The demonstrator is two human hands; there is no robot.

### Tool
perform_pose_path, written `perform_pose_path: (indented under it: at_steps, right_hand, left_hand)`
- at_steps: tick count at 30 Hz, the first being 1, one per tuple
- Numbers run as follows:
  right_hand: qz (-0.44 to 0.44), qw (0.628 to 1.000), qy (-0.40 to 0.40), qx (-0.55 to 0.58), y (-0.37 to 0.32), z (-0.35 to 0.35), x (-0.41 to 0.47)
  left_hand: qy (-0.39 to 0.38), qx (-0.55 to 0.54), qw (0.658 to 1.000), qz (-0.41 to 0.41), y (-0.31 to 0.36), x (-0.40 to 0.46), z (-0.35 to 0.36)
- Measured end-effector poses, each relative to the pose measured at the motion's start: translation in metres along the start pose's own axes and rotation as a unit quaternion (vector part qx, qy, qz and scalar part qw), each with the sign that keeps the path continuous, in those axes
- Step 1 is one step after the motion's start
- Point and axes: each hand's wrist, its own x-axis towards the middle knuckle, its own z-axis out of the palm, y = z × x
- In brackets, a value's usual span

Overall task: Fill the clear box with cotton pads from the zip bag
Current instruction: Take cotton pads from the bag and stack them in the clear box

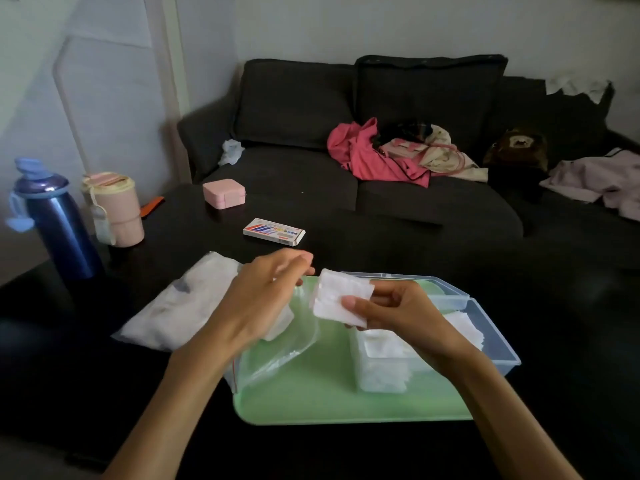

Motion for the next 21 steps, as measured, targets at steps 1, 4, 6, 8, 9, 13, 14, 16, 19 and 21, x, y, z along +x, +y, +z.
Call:
perform_pose_path:
  at_steps: [1, 4, 6, 8, 9, 13, 14, 16, 19, 21]
  right_hand:
    - [0.005, 1.0, 0.002, 0.0, 0.0, -0.004, -0.002]
    - [0.017, 1.0, 0.02, 0.006, 0.004, -0.014, -0.006]
    - [0.032, 0.998, 0.042, 0.018, 0.008, -0.019, -0.007]
    - [0.052, 0.996, 0.057, 0.035, 0.013, -0.028, -0.008]
    - [0.061, 0.995, 0.06, 0.053, 0.012, -0.03, -0.008]
    - [0.075, 0.986, 0.087, 0.121, 0.013, -0.048, -0.014]
    - [0.077, 0.985, 0.105, 0.11, 0.014, -0.052, -0.015]
    - [0.094, 0.982, 0.148, 0.076, 0.018, -0.06, -0.017]
    - [0.147, 0.972, 0.181, 0.027, 0.023, -0.075, -0.019]
    - [0.203, 0.967, 0.153, -0.033, 0.026, -0.085, -0.018]
  left_hand:
    - [-0.022, 0.009, 1.0, -0.002, 0.002, -0.001, 0.006]
    - [-0.081, -0.008, 0.996, -0.025, 0.001, 0.0, 0.024]
    - [-0.092, -0.042, 0.994, -0.031, -0.001, 0.001, 0.036]
    - [-0.078, -0.08, 0.993, -0.028, -0.003, 0.005, 0.05]
    - [-0.068, -0.091, 0.993, -0.025, -0.003, 0.005, 0.053]
    - [-0.076, -0.093, 0.993, -0.021, -0.001, 0.009, 0.076]
    - [-0.083, -0.091, 0.992, -0.018, 0.0, 0.01, 0.082]
    - [-0.088, -0.054, 0.995, 0.011, -0.002, 0.011, 0.092]
    - [-0.112, 0.149, 0.975, 0.122, -0.007, 0.013, 0.098]
    - [-0.146, 0.246, 0.941, 0.182, -0.012, 0.014, 0.1]
